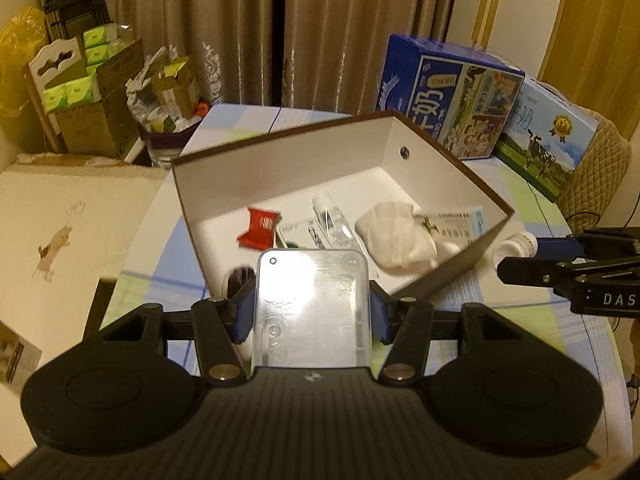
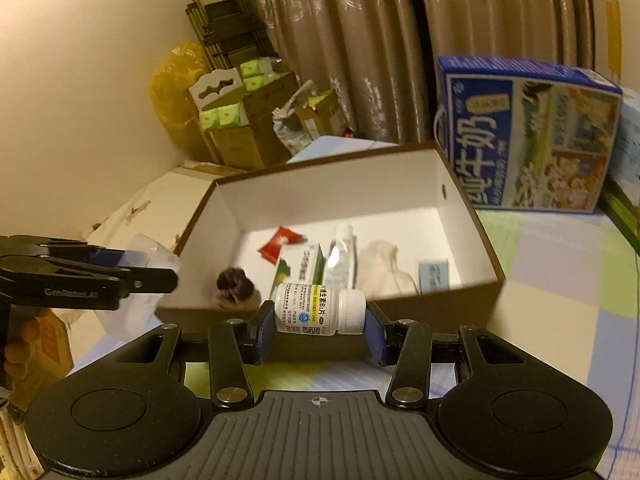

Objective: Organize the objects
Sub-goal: 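Lower container and pill bottle into the brown box and open both tools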

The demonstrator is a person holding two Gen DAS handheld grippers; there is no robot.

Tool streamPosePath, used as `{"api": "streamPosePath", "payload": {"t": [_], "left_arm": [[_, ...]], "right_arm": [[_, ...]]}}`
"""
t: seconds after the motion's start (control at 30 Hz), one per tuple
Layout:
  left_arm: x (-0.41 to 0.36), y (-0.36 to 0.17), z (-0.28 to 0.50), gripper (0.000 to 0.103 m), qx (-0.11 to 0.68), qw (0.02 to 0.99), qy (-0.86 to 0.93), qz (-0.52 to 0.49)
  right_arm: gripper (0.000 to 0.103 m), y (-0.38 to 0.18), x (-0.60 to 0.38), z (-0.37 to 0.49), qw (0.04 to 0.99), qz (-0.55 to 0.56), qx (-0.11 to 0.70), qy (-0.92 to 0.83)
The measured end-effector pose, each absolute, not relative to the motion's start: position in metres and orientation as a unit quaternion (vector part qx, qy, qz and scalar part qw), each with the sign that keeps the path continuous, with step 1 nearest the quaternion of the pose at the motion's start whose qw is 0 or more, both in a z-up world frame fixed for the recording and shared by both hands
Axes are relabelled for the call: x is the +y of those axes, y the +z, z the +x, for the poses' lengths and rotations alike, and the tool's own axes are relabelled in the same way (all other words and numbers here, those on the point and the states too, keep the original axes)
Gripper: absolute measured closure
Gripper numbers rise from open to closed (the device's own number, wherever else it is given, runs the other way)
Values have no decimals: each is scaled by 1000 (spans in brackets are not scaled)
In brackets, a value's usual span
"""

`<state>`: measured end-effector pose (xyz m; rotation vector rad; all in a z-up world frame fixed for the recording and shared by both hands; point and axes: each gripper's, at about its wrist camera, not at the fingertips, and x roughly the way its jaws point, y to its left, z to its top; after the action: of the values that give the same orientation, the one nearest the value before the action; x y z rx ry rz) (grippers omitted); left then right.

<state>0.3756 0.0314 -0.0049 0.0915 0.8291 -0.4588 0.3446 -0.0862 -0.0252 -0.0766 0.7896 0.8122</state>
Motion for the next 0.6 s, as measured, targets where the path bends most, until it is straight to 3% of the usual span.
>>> {"api": "streamPosePath", "payload": {"t": [0.6], "left_arm": [[-6, -41, 503, 52, 426, 874, -218, 87]], "right_arm": [[59, -49, -14, 444, 849, -44, 397, 346]]}}
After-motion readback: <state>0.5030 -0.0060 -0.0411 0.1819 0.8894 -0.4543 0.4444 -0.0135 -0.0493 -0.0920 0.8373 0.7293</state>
